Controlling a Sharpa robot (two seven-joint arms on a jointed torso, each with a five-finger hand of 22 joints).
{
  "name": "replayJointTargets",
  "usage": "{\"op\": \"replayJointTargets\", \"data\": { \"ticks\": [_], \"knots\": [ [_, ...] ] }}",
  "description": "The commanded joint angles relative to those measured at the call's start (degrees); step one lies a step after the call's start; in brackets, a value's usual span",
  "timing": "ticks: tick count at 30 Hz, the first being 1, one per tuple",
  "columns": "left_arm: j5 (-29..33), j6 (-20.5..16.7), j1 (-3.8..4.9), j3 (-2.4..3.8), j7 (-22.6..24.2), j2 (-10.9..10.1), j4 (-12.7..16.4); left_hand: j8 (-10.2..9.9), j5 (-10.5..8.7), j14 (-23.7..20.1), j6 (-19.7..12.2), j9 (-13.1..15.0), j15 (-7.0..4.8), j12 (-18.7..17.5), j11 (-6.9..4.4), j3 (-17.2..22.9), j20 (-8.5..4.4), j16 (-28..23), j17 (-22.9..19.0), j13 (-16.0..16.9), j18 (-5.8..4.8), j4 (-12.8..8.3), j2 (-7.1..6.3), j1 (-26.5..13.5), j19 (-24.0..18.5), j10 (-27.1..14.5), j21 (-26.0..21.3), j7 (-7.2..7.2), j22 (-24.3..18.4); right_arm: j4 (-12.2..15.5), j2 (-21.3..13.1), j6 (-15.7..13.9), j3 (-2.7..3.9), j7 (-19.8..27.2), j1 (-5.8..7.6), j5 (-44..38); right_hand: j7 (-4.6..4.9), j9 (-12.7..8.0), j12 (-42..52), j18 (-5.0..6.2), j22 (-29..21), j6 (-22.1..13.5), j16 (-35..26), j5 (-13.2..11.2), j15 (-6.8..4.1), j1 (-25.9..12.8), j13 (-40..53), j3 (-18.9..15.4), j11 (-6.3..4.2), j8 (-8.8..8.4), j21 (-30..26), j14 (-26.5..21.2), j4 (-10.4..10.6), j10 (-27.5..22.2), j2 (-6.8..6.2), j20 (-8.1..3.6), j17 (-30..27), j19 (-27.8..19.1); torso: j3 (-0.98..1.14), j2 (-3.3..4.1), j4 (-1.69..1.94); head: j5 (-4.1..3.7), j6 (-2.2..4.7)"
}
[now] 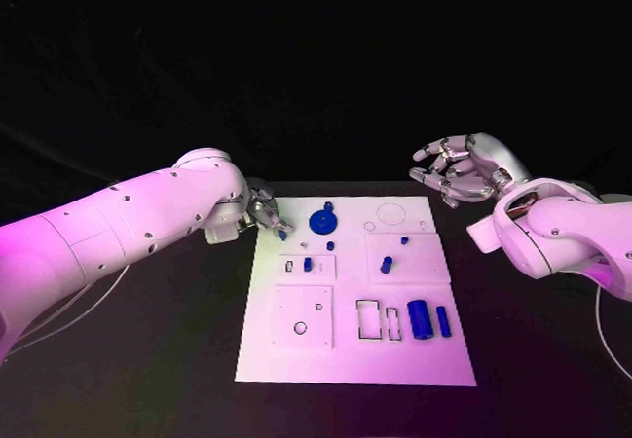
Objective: Assemble the parts on the task board
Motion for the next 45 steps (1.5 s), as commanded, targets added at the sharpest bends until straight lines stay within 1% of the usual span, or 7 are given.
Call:
{"op": "replayJointTargets", "data": {
  "ticks": [1,5,9,12,19,32,45],
  "knots": [
    [1.1,-0.3,-0.01,0.01,0.6,0.2,0.3,0.4,0.24,6.0,0.3,0.1,-0.21,0.2,-0.53,0.5,-0.01,0.2,15.1,0.0,-0.42,0.0,0.12,0.8,0.0,-0.1,0.2,-0.01,1.3,0.0,0.1,0.8,0.00,0.5,-0.03,-0.2,-0.07,0.0,-0.1,0.28,-0.1,-0.4,-0.3,0.1,-0.01,-0.4,-0.1,0.0,-0.17,0.31,-0.2,-0.2,-0.1,-0.3,0.27,-0.09,0.0,-0.1,0.00,-0.01,0.01,-0.04,-0.08],
    [1.5,-0.4,-0.01,0.01,0.6,0.1,0.4,1.1,0.18,6.0,0.4,0.6,-0.46,0.3,-0.83,1.5,-0.18,0.2,15.1,0.2,-0.43,-0.6,0.65,2.3,0.0,0.1,0.2,-0.35,1.3,0.0,0.1,0.8,0.00,0.5,-0.03,-0.2,-0.07,0.0,-0.1,0.28,-0.1,-0.4,-0.3,0.1,-0.01,-0.4,-0.1,0.0,-0.17,0.31,-0.2,-0.2,-0.1,-0.3,0.27,-0.09,0.0,-0.1,0.01,0.03,0.02,-0.01,-0.13],
    [2.4,-0.7,-0.01,0.01,0.6,0.1,0.4,2.3,-0.90,6.0,-0.2,1.6,-0.98,0.4,-1.33,6.0,-0.58,0.2,15.1,0.2,-0.43,-3.6,1.74,6.2,0.0,0.2,0.2,-0.83,1.4,0.0,0.1,0.8,0.00,0.5,-0.03,-0.2,-0.08,0.0,-0.1,0.28,-0.1,-0.4,-0.3,0.2,-0.02,-0.4,-0.1,0.1,-0.18,0.36,-0.2,-0.2,-0.1,-0.3,0.32,-0.10,0.1,-0.1,0.01,-0.02,0.01,-0.04,-0.24],
    [3.4,-1.1,-0.01,0.02,0.5,-0.1,0.5,4.6,-1.16,6.0,-1.0,3.9,-0.97,0.5,-1.38,13.0,-0.76,0.2,15.1,0.3,-0.47,-6.4,1.14,6.5,0.0,0.8,0.3,-0.72,1.6,-0.1,0.1,0.8,0.00,0.5,-0.03,-0.2,-0.08,0.0,-0.1,0.28,-0.1,-0.4,-0.3,0.2,-0.02,-0.4,-0.1,0.1,-0.18,0.36,-0.2,-0.2,-0.1,-0.3,0.32,-0.10,0.1,-0.1,0.00,-0.02,-0.02,-0.04,-0.24],
    [6.1,-2.8,-0.01,0.03,0.4,-1.1,1.8,6.1,-1.10,6.0,-1.5,5.5,-0.98,0.9,-1.40,17.4,-0.75,0.2,15.1,0.7,-0.46,-8.1,0.33,4.5,0.0,1.3,0.2,-0.84,1.6,-0.2,0.1,0.8,0.00,0.5,-0.03,-0.2,-0.08,0.0,-0.1,0.28,-0.1,-0.4,-0.4,0.2,-0.02,-0.4,-0.2,0.1,-0.18,0.39,-0.2,-0.2,-0.1,-0.3,0.32,-0.10,0.0,-0.1,0.01,-0.09,0.04,0.08,-0.20],
    [9.1,-8.7,-0.04,0.20,-0.1,-8.2,13.4,7.0,-0.76,6.0,-1.2,6.4,-1.21,1.7,-1.63,20.9,-0.95,0.2,15.1,1.6,-0.58,-10.3,-0.76,2.8,0.4,2.3,0.5,-1.03,2.1,-0.5,-0.1,1.0,0.00,0.5,-0.09,-0.1,-0.09,0.0,0.0,0.30,-0.2,-0.4,-0.4,0.3,-0.02,-0.5,-0.2,0.1,-0.18,0.43,-0.4,-0.2,-0.1,-0.3,0.31,-0.11,0.0,-0.1,-0.03,-0.09,0.12,0.65,-0.20],
    [0.8,-12.5,-2.21,0.14,4.2,-13.4,22.0,7.1,-0.23,6.0,-0.9,6.6,-1.27,1.5,-1.70,23.1,-1.07,0.2,15.1,1.4,-0.65,-11.7,-1.89,2.0,0.6,2.4,0.7,-1.05,2.5,-0.7,-0.1,1.1,-0.01,0.5,-0.35,0.0,-0.09,0.0,0.0,0.30,-0.2,-0.4,-0.4,0.3,-0.02,-0.5,-0.2,0.1,-0.18,0.43,-0.4,-0.2,-0.1,-0.3,0.31,-0.11,0.0,-0.1,-0.08,-0.02,0.10,1.08,-0.17]
  ]
}}
